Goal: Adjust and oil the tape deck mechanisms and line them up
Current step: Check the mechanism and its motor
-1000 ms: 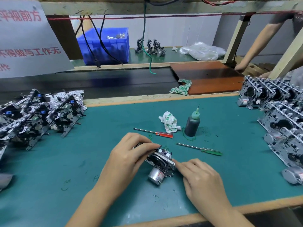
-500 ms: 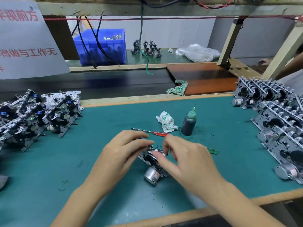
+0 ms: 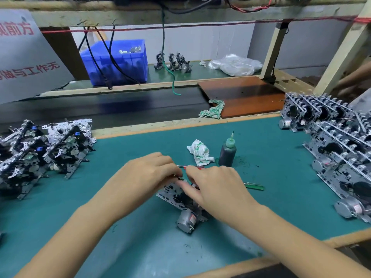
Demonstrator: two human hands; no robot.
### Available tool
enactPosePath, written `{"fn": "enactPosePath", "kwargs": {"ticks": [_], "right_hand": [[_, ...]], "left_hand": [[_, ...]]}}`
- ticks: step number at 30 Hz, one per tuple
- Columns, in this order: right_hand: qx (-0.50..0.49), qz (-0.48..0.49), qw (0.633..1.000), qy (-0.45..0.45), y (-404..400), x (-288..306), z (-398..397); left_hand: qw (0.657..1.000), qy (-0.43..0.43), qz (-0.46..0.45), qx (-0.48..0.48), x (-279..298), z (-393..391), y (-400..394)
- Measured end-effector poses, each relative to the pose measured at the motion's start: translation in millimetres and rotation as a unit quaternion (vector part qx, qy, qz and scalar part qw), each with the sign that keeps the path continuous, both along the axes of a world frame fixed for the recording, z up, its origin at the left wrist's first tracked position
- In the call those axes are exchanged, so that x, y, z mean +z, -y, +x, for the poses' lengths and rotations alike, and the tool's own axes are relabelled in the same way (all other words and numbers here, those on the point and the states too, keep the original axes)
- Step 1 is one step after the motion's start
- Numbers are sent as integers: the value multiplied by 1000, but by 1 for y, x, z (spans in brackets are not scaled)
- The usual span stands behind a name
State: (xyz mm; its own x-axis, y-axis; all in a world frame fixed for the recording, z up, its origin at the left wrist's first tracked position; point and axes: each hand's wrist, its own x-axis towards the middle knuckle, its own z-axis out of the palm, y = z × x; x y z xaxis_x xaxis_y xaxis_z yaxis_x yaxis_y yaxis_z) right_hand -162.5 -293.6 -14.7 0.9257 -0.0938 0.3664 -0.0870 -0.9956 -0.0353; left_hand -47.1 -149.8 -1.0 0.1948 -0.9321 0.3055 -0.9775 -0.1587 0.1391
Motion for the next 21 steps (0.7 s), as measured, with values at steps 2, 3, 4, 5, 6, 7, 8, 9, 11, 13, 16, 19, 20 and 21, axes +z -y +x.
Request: {"fn": "enactPosePath", "kwargs": {"ticks": [2, 3, 4, 5, 6, 7, 8, 9, 11, 13, 16, 19, 20, 21], "right_hand": [[26, 57, 997, -37, 7, 3, -5], [24, 75, 995, -62, 13, 3, -9], [34, 80, 994, -60, 19, 5, -16], [44, 69, 995, -60, 25, 13, -26], [54, 58, 996, -49, 32, 24, -38], [67, 41, 997, -20, 42, 33, -48], [84, 26, 996, 6, 56, 42, -58], [93, 11, 995, 19, 71, 52, -67], [90, -3, 996, 10, 101, 75, -82], [61, 18, 998, 0, 129, 90, -92], [-16, 70, 997, 12, 167, 88, -91], [-96, 48, 994, 14, 206, 66, -78], [-125, 38, 991, 2, 217, 57, -73], [-156, 37, 987, -12, 226, 49, -69]], "left_hand": [[999, 11, 19, -26, 9, -2, 6], [999, 21, 23, -44, 14, -4, 10], [997, 31, 22, -61, 20, -8, 14], [996, 40, 17, -75, 26, -14, 20], [995, 46, 6, -91, 32, -21, 28], [993, 49, -8, -108, 38, -28, 37], [990, 53, -22, -126, 45, -35, 49], [987, 57, -36, -144, 51, -42, 63], [981, 59, -57, -174, 65, -52, 99], [980, 75, -43, -178, 78, -57, 139], [970, 176, -11, -169, 85, -51, 205], [958, 235, 10, -163, 78, -46, 256], [960, 234, 14, -150, 71, -44, 269], [965, 226, 21, -130, 63, -44, 280]]}}
